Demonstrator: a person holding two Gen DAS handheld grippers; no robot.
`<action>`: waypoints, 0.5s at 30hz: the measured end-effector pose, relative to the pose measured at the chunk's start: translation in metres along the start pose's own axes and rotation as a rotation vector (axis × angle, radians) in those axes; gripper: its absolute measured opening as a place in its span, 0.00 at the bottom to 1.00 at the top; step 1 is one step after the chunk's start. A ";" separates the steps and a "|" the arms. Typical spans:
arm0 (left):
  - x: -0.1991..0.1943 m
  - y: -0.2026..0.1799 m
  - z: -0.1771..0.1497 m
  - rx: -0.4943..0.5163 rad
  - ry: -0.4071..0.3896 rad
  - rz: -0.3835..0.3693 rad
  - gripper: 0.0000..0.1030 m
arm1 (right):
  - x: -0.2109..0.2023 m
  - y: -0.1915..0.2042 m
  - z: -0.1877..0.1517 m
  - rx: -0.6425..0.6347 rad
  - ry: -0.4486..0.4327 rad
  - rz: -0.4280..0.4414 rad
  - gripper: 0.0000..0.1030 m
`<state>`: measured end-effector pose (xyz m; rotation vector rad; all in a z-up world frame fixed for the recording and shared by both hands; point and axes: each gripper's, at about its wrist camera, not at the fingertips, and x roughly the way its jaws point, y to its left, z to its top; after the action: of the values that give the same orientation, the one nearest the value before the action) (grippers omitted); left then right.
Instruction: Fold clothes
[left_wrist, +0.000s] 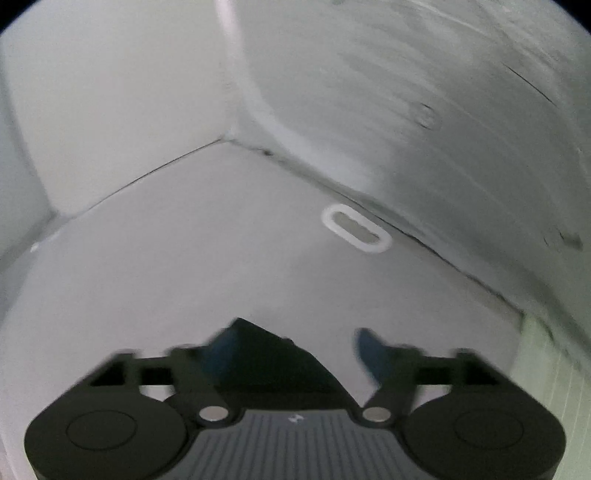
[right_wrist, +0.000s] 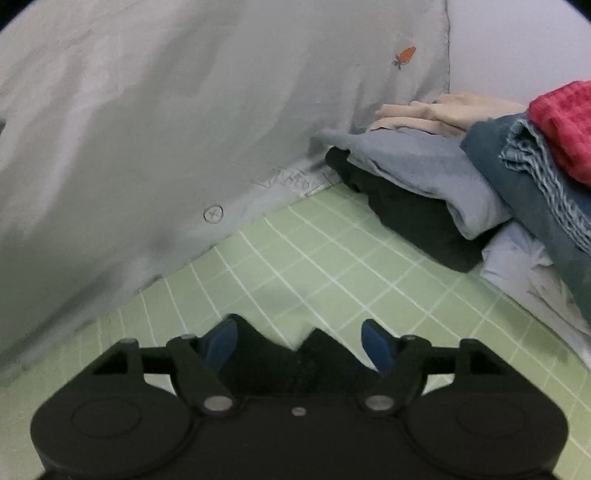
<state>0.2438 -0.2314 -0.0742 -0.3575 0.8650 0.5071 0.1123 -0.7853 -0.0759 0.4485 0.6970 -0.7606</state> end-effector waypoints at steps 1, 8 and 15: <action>0.000 -0.004 -0.007 0.033 0.012 -0.010 0.80 | 0.001 -0.003 -0.008 -0.005 0.013 -0.023 0.78; -0.002 -0.023 -0.077 0.255 0.178 -0.059 0.80 | 0.009 -0.032 -0.059 0.002 0.095 -0.076 0.76; -0.002 -0.026 -0.095 0.283 0.224 -0.052 0.82 | 0.008 -0.024 -0.064 -0.097 0.074 -0.007 0.06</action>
<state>0.1976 -0.2998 -0.1278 -0.1781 1.1261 0.2938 0.0724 -0.7664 -0.1291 0.3873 0.8011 -0.7166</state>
